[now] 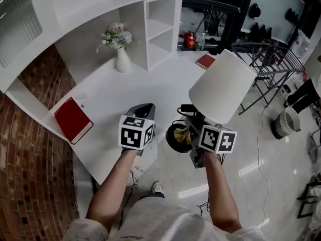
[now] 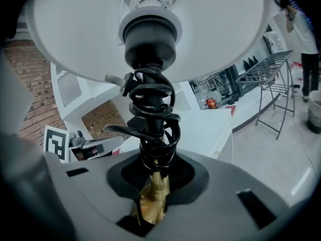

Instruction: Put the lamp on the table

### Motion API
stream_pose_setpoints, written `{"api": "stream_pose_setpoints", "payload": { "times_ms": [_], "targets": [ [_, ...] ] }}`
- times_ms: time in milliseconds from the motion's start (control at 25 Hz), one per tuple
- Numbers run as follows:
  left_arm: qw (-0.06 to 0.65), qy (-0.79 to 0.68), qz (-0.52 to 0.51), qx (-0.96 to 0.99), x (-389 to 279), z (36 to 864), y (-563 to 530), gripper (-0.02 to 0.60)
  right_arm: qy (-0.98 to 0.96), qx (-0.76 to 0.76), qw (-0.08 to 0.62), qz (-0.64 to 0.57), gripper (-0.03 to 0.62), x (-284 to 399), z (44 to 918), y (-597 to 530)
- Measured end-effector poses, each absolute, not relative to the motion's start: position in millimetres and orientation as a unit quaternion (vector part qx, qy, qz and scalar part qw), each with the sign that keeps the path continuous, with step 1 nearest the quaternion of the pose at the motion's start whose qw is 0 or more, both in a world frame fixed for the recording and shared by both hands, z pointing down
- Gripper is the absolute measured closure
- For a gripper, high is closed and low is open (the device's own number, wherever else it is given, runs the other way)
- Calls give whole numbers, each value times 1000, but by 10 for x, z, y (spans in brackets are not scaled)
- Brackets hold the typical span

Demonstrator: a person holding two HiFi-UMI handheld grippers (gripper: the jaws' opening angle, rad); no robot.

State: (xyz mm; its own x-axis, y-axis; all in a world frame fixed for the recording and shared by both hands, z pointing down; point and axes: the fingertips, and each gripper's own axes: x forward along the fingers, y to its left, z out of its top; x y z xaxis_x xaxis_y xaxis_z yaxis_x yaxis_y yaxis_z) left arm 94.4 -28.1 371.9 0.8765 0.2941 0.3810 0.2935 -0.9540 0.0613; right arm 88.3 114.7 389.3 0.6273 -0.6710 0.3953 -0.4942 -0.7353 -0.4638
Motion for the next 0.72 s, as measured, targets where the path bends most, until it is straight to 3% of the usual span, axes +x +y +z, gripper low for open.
{"api": "stream_pose_setpoints", "payload": {
  "times_ms": [720],
  "targets": [
    [34, 124, 206, 970, 1366, 3923, -1043, 588, 359, -871, 138, -306, 516, 1380, 4001, 369]
  ]
}}
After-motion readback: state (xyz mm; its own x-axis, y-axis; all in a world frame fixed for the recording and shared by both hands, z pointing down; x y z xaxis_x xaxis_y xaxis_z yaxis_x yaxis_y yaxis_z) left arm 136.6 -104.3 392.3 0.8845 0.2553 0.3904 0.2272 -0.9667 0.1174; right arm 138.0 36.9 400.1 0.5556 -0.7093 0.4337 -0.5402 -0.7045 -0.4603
